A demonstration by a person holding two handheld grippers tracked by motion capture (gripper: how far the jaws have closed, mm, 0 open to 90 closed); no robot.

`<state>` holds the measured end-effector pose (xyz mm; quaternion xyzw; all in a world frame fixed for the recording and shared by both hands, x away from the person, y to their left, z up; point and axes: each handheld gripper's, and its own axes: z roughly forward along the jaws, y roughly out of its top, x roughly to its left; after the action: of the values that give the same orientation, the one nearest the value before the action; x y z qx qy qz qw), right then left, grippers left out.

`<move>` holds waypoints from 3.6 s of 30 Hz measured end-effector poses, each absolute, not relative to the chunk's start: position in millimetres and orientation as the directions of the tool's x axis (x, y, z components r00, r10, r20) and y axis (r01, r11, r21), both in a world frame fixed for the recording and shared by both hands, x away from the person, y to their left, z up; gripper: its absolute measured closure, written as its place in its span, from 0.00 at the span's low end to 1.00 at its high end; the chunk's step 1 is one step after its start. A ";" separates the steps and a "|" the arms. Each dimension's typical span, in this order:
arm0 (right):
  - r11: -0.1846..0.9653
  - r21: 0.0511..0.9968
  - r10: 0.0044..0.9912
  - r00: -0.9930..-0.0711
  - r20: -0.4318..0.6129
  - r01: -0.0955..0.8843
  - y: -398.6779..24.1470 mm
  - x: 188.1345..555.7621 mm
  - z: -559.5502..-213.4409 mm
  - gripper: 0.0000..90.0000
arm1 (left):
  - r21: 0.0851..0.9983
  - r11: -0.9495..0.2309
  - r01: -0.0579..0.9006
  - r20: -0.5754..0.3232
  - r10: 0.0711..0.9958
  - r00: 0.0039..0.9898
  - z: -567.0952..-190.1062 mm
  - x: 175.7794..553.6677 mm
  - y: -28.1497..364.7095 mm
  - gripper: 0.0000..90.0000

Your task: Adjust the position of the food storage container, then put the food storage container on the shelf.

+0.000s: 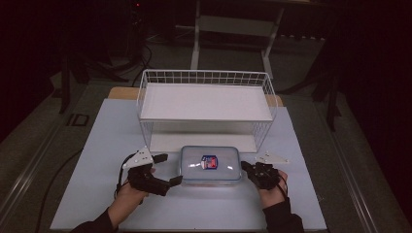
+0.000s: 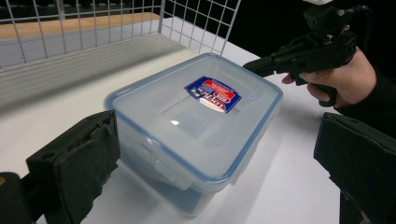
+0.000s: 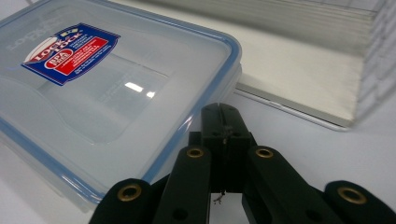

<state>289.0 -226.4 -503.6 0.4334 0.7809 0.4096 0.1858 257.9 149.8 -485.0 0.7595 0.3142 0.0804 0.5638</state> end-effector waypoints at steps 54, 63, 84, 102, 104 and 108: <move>0.247 0.893 0.723 -0.685 0.089 0.377 -233.3 256.5 -468.0 0.12 | 0.475 -0.002 0.880 -0.755 0.514 0.408 -531.4 329.7 161.6 0.34; 0.232 0.875 0.713 -0.686 0.144 0.425 -233.9 260.9 -472.0 0.15 | 0.453 0.013 0.892 -0.797 0.454 0.398 -534.6 329.8 167.4 0.52; 0.212 0.755 0.656 -0.663 0.361 0.621 -234.8 285.8 -498.6 0.34 | 0.616 -0.071 0.784 -0.693 0.425 0.583 -524.4 300.3 171.0 0.61; 0.177 0.674 0.571 -0.633 0.523 0.717 -239.8 289.5 -506.3 0.53 | 0.664 -0.072 0.744 -0.642 0.455 0.617 -519.7 282.8 167.8 0.63; 0.172 0.676 0.577 -0.630 0.520 0.716 -240.0 287.2 -505.1 0.55 | 0.679 -0.078 0.730 -0.618 0.476 0.626 -516.4 279.6 164.9 0.63; 0.152 0.678 0.584 -0.618 0.526 0.719 -242.0 284.8 -503.0 0.55 | 0.699 -0.038 0.714 -0.608 0.493 0.622 -510.6 277.4 161.6 0.62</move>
<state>284.8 -242.0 -503.0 0.4313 0.7556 0.4881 -0.0693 277.4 161.6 -510.6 0.7135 0.4231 -0.1006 0.5494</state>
